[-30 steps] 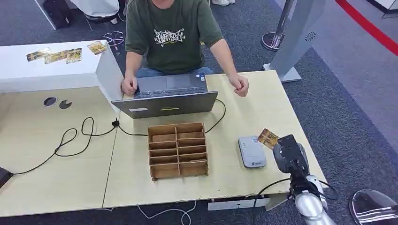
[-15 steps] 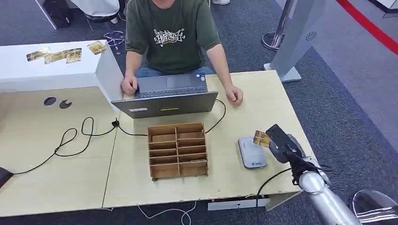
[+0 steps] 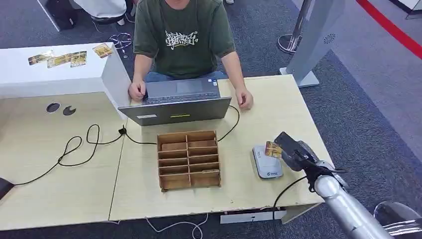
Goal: Pass the card to the sensor for recognition and then transmit it.
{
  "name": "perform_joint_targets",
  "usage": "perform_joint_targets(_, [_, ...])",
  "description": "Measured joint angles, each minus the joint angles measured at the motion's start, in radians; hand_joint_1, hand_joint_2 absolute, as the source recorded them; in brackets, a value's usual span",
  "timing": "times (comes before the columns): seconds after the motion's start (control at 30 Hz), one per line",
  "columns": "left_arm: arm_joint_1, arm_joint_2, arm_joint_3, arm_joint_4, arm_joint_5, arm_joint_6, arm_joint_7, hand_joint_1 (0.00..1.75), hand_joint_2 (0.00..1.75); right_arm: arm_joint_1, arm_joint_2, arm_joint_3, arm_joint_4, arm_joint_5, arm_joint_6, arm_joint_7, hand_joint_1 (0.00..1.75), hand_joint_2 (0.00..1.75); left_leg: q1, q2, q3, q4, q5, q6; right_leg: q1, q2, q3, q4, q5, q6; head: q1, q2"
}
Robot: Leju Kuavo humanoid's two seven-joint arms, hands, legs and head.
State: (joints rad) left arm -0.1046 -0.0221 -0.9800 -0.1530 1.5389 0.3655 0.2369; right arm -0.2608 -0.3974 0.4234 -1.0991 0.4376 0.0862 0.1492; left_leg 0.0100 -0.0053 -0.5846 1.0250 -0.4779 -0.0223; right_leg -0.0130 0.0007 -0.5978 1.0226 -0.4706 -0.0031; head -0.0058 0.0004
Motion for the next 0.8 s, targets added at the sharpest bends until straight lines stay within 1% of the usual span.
perform_joint_targets(0.23, [0.0, 0.003, 0.0, 0.0, 0.002, 0.0, 0.002, 0.0, 0.0, -0.014, -0.033, 0.037, 0.015, -0.028, 0.02, 0.01, 1.75, 1.75, 0.0, 0.0, 0.0, 0.0, 0.0, 0.0, 0.0, 0.0, 0.0, 0.0, 0.0, 0.0, 0.0, 0.0])
perform_joint_targets(0.5, [0.0, 0.005, 0.0, 0.0, 0.005, 0.001, 0.003, 0.0, 0.0, -0.019, -0.085, 0.076, 0.017, -0.065, 0.054, 0.026, 1.75, 1.75, 0.0, 0.0, 0.0, 0.0, 0.0, 0.0, 0.0, 0.0, 0.0, 0.0, 0.0, 0.0, 0.0, 0.0])
perform_joint_targets(0.8, [0.0, 0.008, 0.0, 0.0, 0.004, 0.001, 0.005, 0.0, 0.0, -0.019, -0.126, 0.098, 0.018, -0.094, 0.068, 0.031, 1.75, 1.75, 0.0, 0.0, 0.001, 0.0, 0.0, 0.0, 0.0, 0.0, 0.001, 0.0, 0.0, 0.0, 0.0, 0.0])
